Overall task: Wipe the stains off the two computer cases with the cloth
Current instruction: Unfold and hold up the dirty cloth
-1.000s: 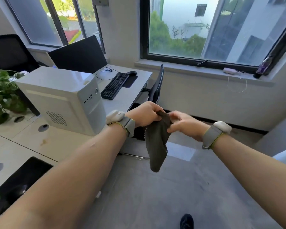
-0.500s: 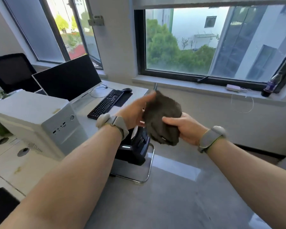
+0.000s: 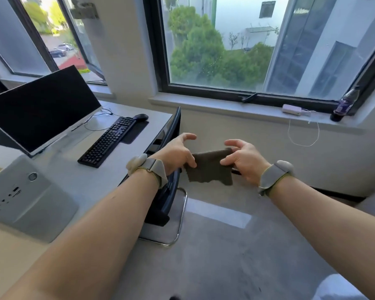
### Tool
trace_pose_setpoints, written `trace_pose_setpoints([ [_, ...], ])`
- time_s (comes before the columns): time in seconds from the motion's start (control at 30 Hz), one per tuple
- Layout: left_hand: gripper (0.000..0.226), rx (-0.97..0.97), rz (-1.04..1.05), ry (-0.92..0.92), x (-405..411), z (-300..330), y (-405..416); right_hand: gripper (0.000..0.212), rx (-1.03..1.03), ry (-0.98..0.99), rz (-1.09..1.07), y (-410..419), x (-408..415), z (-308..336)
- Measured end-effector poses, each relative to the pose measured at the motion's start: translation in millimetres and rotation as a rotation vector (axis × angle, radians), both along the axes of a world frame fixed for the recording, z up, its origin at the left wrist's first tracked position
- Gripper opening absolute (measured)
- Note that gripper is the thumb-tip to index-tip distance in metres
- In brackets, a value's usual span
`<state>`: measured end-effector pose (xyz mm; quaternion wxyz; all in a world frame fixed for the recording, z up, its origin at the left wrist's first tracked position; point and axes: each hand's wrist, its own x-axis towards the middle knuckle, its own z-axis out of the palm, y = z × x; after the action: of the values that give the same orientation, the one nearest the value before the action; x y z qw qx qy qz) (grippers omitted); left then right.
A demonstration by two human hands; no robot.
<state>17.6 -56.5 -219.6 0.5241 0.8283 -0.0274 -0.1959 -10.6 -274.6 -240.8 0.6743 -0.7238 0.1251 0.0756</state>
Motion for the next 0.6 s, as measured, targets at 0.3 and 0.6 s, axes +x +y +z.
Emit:
trace_pose_setpoints([
  [0.3, 0.018, 0.386, -0.259, -0.264, 150.8, 27.8, -35.8, 0.011, -0.3, -0.29, -0.002, -42.4, 128.4, 22.4],
  [0.6, 0.108, -0.132, -0.133, 0.344, 300.5, -38.4, -60.7, 0.074, -0.177, 0.199, -0.028, -53.1, 254.9, -3.0],
])
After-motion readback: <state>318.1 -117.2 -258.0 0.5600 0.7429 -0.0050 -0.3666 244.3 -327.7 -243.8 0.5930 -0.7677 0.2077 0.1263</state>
